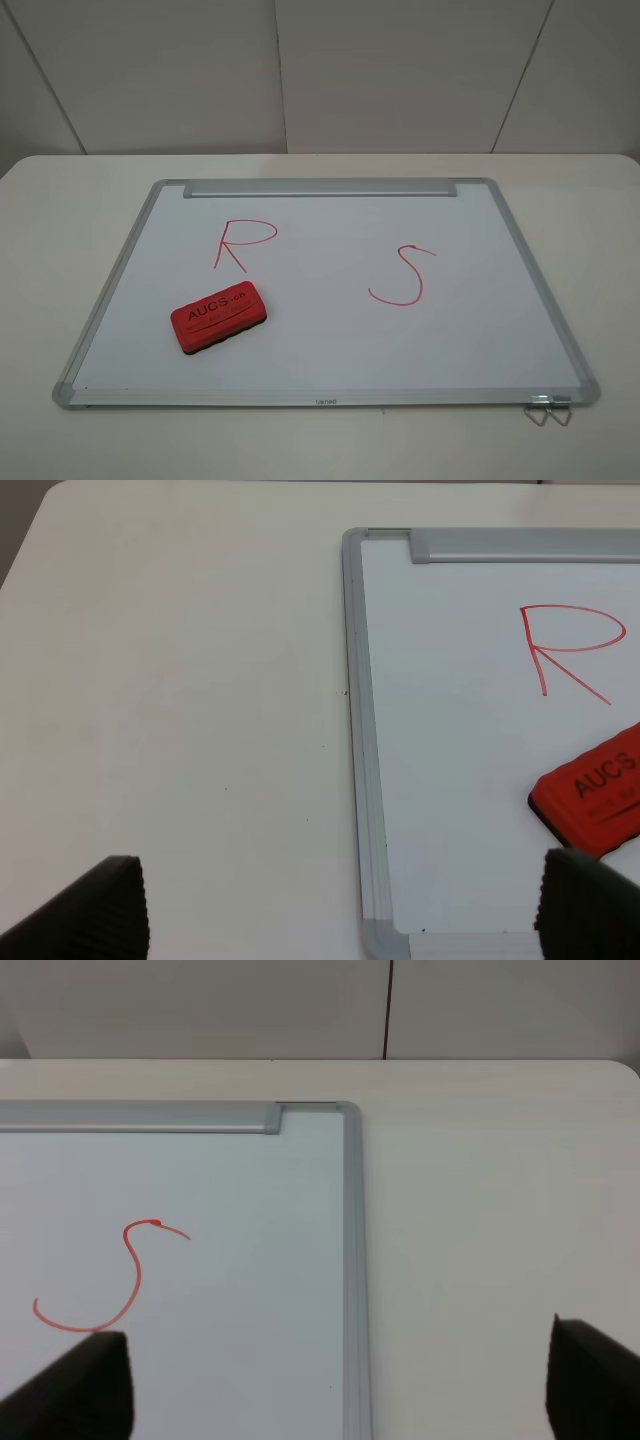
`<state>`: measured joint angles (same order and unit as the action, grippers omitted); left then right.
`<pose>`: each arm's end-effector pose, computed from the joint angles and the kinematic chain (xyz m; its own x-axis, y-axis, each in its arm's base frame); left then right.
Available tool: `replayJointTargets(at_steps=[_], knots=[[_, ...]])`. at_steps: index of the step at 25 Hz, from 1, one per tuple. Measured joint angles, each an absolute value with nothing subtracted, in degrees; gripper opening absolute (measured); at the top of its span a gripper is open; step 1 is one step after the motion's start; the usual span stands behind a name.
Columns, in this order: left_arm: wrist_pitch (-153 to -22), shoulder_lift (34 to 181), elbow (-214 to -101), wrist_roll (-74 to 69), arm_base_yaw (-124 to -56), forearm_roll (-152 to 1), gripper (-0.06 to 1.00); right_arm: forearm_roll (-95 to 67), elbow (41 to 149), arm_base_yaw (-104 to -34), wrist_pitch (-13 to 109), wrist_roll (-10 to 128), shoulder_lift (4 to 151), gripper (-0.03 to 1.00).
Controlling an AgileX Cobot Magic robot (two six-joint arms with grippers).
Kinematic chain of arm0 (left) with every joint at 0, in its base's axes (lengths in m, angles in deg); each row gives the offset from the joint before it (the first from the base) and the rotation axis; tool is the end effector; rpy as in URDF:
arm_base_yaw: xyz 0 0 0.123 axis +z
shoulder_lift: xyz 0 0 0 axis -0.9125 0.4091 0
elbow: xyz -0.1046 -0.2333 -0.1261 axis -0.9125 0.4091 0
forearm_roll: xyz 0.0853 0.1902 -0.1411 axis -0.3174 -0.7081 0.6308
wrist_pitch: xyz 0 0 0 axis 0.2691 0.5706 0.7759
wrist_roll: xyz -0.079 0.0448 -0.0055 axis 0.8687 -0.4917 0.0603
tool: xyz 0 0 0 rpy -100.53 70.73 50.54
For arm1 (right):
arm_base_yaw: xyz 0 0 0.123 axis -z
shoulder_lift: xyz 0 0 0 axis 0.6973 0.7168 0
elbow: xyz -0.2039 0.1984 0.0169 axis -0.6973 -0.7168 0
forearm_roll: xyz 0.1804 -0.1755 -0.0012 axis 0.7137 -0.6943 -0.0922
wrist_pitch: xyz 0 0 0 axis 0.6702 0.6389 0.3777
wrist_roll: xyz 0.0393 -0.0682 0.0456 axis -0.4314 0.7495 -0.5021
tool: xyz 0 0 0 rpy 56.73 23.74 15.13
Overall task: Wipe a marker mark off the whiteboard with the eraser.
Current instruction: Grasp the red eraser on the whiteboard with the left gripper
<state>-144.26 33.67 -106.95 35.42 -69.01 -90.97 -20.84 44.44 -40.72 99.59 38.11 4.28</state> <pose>-0.0060 0.0026 0.2783 -0.4453 -0.0202 -0.8952 0.0125 0.9995 -0.0287 -0.0076 0.0025 0.2823 -0.4407 0.0084 -0.8976 0.0329 0.9994 -0.0067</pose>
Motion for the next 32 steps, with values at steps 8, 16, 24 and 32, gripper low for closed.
replayJointTargets(at_steps=[8,16,24,32], knots=[[-144.3,33.7,-106.9,35.4,-69.0,-91.0,0.77,-20.8,44.4,-40.7,99.6,38.1,4.3,0.71],[-144.3,33.7,-106.9,35.4,-69.0,-91.0,0.77,-20.8,44.4,-40.7,99.6,38.1,4.3,0.71],[-144.3,33.7,-106.9,35.4,-69.0,-91.0,0.77,-20.8,44.4,-40.7,99.6,38.1,4.3,0.71],[-144.3,33.7,-106.9,35.4,-69.0,-91.0,0.77,-20.8,44.4,-40.7,99.6,38.1,4.3,0.71]])
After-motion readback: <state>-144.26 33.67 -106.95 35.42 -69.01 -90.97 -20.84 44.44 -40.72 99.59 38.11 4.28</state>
